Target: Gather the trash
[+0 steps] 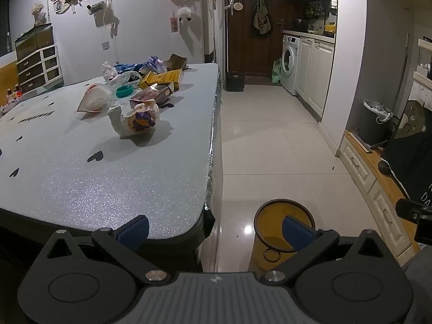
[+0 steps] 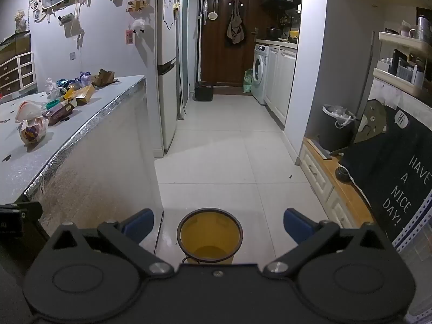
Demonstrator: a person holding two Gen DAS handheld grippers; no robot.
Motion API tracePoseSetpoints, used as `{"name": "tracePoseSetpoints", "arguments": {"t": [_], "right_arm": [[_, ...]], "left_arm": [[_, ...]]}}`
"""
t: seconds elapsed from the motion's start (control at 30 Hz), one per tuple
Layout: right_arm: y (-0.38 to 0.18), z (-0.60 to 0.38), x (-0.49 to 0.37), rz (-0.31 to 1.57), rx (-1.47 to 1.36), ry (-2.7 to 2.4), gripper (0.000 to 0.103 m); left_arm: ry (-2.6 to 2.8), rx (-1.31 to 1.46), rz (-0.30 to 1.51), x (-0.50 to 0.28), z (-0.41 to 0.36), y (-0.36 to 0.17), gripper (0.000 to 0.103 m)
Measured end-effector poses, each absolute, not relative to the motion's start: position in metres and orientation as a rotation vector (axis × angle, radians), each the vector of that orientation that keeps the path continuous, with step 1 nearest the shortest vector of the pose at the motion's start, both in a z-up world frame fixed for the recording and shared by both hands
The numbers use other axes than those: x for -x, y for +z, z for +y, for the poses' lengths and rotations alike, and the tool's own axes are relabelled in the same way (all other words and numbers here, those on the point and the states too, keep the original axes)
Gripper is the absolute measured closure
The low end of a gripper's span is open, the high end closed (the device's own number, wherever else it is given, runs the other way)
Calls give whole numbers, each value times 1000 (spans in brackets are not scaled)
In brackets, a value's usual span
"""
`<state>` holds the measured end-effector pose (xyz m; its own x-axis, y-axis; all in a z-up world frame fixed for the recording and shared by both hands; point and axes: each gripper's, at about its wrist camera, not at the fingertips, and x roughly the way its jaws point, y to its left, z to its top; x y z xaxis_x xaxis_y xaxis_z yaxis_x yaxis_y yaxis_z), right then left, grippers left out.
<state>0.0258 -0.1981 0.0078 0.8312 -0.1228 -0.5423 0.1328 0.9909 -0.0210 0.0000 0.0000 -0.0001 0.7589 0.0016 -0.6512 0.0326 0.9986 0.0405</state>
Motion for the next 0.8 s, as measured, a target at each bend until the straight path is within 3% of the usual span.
{"name": "tracePoseSetpoints", "arguments": {"t": [0.8], "right_arm": [[8, -199, -24, 577, -13, -138, 0]], "left_arm": [[-16, -53, 705, 0, 0, 0, 0]]}}
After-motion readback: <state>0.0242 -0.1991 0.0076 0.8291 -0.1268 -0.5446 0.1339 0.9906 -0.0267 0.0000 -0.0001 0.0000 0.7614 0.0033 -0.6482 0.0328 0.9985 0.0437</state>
